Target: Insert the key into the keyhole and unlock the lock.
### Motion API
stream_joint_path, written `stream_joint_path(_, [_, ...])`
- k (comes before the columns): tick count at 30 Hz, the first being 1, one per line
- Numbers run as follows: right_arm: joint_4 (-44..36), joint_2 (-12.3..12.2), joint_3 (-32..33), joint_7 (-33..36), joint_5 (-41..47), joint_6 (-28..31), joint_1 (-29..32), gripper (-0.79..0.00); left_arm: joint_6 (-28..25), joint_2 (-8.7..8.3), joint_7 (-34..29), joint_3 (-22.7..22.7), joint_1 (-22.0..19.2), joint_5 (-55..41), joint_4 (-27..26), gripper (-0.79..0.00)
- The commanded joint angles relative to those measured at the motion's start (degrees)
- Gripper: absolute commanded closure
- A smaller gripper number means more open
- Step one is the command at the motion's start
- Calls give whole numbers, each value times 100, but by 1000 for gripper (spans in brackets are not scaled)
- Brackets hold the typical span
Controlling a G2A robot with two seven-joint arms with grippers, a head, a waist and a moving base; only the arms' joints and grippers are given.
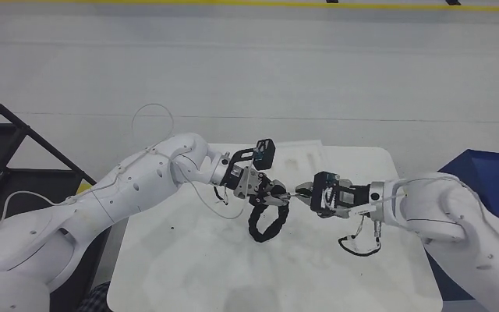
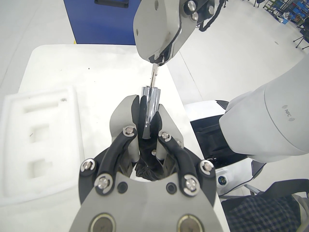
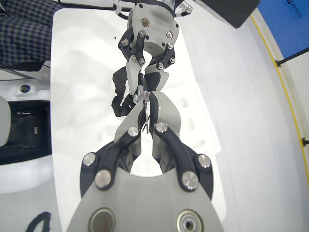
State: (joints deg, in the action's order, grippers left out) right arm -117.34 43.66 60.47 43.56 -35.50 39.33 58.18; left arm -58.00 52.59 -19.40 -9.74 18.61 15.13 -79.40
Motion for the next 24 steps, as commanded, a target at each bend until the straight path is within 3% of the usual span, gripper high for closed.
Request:
stream_joint_path(1, [99, 9, -32, 171, 421, -177, -35, 0, 0, -8, 70, 0, 3, 81, -7, 0])
stream_joint_path(10, [408, 63, -135, 822, 1902, -1117, -213, 0, 0, -55, 428, 0, -14, 540, -84, 0])
stream_joint_path(16, [469, 84, -85, 1058, 2438, -1465, -299, -25, 0, -80, 605, 0, 6, 731, -124, 0])
stream_joint_path(17, [461, 85, -68, 1072, 2475, -1471, -308, -277, 0, -83, 623, 0, 11, 750, -125, 0])
stream_joint_path(18, [455, 85, -49, 1074, 2487, -1461, -308, -628, 0, -87, 641, 0, 14, 765, -120, 0])
stream_joint_path(19, [448, 85, -35, 1085, 2499, -1461, -299, -785, 0, -92, 660, 0, 15, 780, -117, 0])
stream_joint_path(24, [427, 76, 92, 1019, 2590, -1389, -218, -785, 0, -118, 727, 0, 31, 883, -91, 0])
